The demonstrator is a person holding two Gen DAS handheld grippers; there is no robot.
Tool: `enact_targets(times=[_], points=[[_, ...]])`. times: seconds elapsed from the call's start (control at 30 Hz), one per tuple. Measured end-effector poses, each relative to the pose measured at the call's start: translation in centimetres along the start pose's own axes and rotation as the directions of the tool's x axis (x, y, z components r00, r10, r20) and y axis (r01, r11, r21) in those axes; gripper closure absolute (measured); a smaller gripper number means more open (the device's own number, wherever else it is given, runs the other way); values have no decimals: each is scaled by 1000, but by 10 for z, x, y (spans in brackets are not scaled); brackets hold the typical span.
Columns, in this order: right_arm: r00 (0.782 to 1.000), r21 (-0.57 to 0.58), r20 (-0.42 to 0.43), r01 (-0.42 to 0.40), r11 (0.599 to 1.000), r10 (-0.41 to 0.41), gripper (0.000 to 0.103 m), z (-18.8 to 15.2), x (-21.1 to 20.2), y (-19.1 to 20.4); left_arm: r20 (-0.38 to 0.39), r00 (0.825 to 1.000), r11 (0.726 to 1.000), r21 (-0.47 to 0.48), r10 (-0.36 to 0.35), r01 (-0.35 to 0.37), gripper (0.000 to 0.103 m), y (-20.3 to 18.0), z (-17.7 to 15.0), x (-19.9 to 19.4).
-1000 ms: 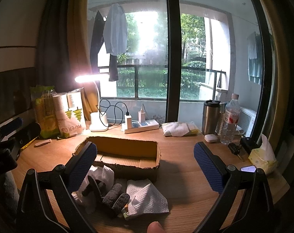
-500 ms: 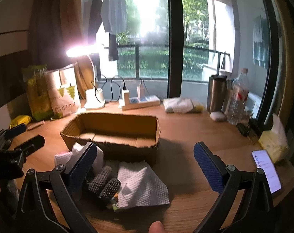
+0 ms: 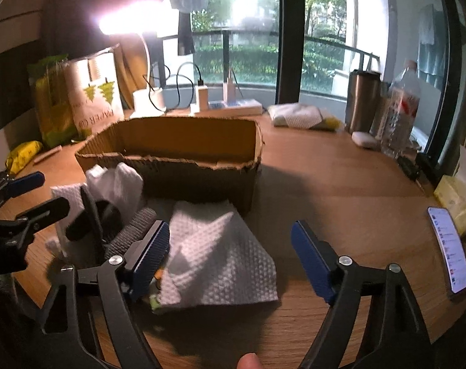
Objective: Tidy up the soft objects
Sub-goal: 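Grasp the white cloth with the right tool while the left tool grasps the grey gloves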
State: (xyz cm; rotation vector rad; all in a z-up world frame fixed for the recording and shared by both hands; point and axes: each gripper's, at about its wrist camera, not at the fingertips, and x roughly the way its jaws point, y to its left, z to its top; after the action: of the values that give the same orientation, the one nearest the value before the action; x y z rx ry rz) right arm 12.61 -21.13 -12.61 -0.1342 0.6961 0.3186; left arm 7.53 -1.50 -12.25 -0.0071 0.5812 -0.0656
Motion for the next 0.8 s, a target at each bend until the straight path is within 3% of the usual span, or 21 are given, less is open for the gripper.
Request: enact_targets(times=[0.13,0.2,0.27,0.43,0.47,0.6,0.8], points=[[999,27,-25,-28,999,29,28,-4,9,-8,28,999,999,42,-19,18,19,-18,3,-5],[998,42,-39,-54,998,56,40,-7,13,-10,26,999,998,53,-26,24,23,-24,3,-5],[996,47,-49,-71,996,73,44,-8,17,-11,14,999,997,62,-42,41,23,-31,2,-3],[987,44,-76,-137,990,140,47,-9,25,-10,-47,997,994,93,-60,65,23,-48,-3,11],[988,34,-75,-136,990,138,52,-10,26,-8,-57,997,994,95,-56,62,23,-50,-4,14],[982,50,-63,-177,983,180,91,-11,24,-13,-113,993,993,105,-41,53,23,-55,-9,28],[981,41,-18,-191,981,192,97,-11,10,-22,-161,986,988,141,-39,62,23,-67,-15,42]])
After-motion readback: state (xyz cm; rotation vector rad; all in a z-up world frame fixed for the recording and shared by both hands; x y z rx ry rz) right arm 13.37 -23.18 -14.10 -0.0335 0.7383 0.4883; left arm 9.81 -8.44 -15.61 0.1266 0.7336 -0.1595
